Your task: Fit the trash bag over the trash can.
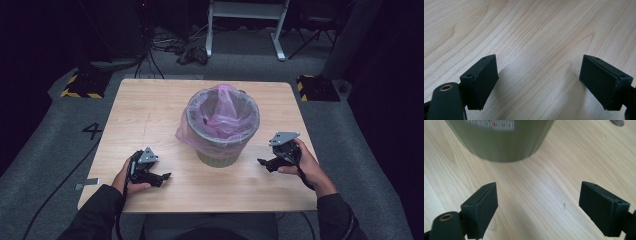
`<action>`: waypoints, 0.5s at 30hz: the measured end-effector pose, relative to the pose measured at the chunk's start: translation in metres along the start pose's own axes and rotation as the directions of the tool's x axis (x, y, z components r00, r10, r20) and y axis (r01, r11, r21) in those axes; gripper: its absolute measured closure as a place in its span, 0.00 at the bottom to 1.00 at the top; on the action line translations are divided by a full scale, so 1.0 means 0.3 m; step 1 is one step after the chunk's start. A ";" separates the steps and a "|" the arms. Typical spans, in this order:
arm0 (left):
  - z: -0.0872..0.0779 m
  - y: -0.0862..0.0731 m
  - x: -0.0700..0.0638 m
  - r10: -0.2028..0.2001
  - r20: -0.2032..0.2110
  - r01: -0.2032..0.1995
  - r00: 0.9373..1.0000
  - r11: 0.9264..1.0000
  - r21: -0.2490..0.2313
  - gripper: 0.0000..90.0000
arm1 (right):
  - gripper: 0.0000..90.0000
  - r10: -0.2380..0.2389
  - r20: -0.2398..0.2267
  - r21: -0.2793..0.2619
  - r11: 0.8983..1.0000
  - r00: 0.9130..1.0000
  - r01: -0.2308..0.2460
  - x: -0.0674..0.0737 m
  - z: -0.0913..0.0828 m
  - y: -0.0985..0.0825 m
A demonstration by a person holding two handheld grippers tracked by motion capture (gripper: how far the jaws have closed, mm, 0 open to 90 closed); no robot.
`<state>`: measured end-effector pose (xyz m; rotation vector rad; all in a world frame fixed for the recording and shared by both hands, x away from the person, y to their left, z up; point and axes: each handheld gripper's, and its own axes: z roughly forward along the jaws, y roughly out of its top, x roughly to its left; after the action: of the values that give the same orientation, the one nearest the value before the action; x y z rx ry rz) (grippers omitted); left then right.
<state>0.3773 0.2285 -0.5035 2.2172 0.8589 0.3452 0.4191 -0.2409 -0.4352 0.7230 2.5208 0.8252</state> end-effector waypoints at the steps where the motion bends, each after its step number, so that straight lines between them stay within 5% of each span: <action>1: 0.000 0.000 0.000 0.000 0.000 0.000 1.000 1.000 -0.001 0.17 | 0.17 0.006 0.004 0.000 1.000 1.000 -0.006 -0.002 0.002 -0.009; 15: 0.000 0.000 0.000 0.000 0.000 0.000 1.000 1.000 0.000 0.17 | 0.17 0.073 0.039 0.017 0.997 0.997 -0.074 -0.022 0.004 -0.135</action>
<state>0.3773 0.2285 -0.5035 2.2173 0.8592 0.3451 0.4109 -0.2723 -0.4604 0.8339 2.4838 0.8064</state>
